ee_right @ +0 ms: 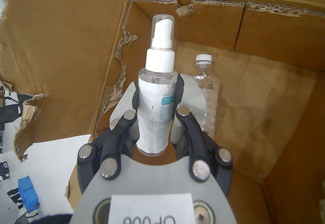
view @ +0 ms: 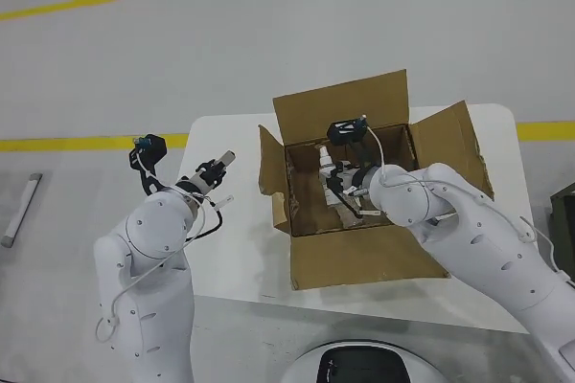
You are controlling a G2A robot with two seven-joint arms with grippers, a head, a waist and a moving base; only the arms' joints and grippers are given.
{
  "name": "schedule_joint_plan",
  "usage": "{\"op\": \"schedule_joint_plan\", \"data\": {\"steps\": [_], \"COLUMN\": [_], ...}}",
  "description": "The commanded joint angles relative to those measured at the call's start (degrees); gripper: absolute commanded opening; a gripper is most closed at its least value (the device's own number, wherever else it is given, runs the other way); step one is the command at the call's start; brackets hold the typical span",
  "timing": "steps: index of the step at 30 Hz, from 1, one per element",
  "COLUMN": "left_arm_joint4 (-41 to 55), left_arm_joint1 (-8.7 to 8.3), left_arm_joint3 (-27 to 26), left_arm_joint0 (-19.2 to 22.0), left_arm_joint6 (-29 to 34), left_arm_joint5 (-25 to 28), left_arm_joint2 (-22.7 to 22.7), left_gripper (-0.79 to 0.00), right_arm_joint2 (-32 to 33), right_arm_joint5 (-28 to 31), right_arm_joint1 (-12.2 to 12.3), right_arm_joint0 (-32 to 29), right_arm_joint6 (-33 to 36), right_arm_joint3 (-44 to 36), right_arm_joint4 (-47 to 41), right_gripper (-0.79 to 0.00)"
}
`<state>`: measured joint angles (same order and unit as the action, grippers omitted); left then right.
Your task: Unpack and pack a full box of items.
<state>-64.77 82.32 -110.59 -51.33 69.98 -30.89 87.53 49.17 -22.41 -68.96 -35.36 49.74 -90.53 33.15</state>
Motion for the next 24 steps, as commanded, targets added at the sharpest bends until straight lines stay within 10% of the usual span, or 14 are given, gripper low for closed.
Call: {"op": "schedule_joint_plan", "data": {"steps": [1, 20, 21, 24], "left_arm_joint4": [0.0, 0.0, 0.0, 0.0], "left_arm_joint1": [0.0, 0.0, 0.0, 0.0], "left_arm_joint3": [0.0, 0.0, 0.0, 0.0], "left_arm_joint0": [0.0, 0.0, 0.0, 0.0], "left_arm_joint6": [0.0, 0.0, 0.0, 0.0], "left_arm_joint5": [0.0, 0.0, 0.0, 0.0], "left_arm_joint2": [0.0, 0.0, 0.0, 0.0], "left_gripper": [0.0, 0.0, 0.0, 0.0], "right_arm_joint2": [0.0, 0.0, 0.0, -0.2], "right_arm_joint5": [0.0, 0.0, 0.1, 2.1], "right_arm_joint1": [0.0, 0.0, 0.0, -0.1], "right_arm_joint0": [0.0, 0.0, -0.2, -1.4], "right_arm_joint6": [0.0, 0.0, -0.2, -1.0], "right_arm_joint3": [0.0, 0.0, 0.1, 0.9], "right_arm_joint4": [0.0, 0.0, -0.1, -0.6], "right_gripper": [-0.785, -0.785, 0.0, 0.0]}}
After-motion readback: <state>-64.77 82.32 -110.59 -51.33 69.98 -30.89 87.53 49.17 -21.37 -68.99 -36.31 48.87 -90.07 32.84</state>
